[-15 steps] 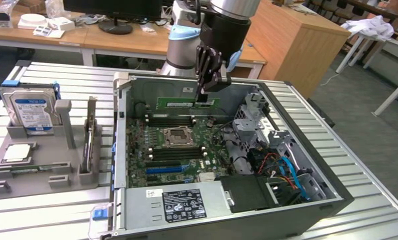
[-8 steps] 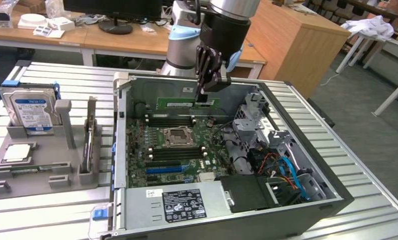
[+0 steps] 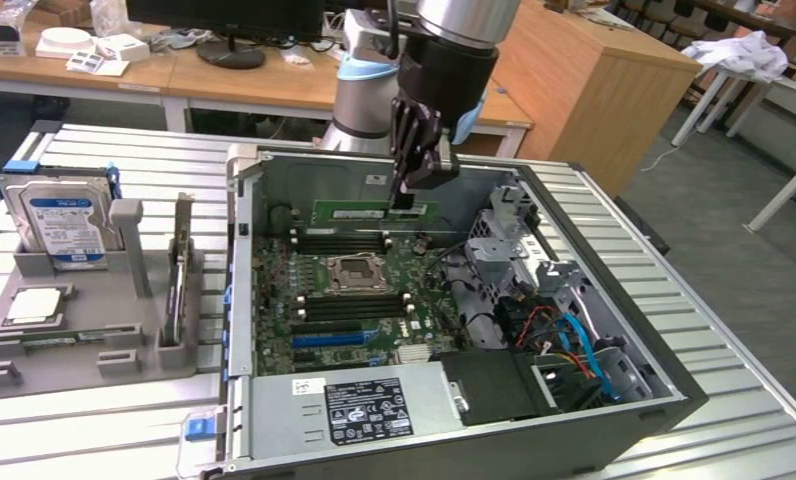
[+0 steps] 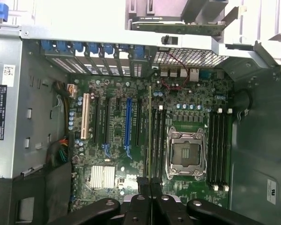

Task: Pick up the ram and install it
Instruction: 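Pick up the ram and move it above insertion slot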

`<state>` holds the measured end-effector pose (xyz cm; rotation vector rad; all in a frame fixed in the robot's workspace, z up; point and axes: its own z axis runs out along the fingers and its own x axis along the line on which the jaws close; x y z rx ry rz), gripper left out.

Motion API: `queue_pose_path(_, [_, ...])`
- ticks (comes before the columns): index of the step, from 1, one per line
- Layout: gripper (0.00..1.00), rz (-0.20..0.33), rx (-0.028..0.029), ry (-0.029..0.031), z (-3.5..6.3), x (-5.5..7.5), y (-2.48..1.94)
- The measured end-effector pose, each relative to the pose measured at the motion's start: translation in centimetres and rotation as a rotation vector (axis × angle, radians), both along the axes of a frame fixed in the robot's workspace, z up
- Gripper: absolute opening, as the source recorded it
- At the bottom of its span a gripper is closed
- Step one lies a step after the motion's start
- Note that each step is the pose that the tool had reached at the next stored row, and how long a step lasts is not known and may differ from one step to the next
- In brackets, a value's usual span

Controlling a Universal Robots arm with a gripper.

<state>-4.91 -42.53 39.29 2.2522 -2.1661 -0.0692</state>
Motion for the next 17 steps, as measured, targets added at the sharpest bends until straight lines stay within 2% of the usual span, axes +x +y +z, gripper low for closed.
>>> queue_pose_path(7, [0.12,-0.002,-0.0001,0.0000,-0.76,0.0,0.00])
queue_pose_path(10, [0.12,-0.011,-0.0001,0.0000,-2.24,0.0,0.00])
queue_pose_path(17, [0.12,-0.016,0.0000,0.0000,-3.02,0.0,0.00])
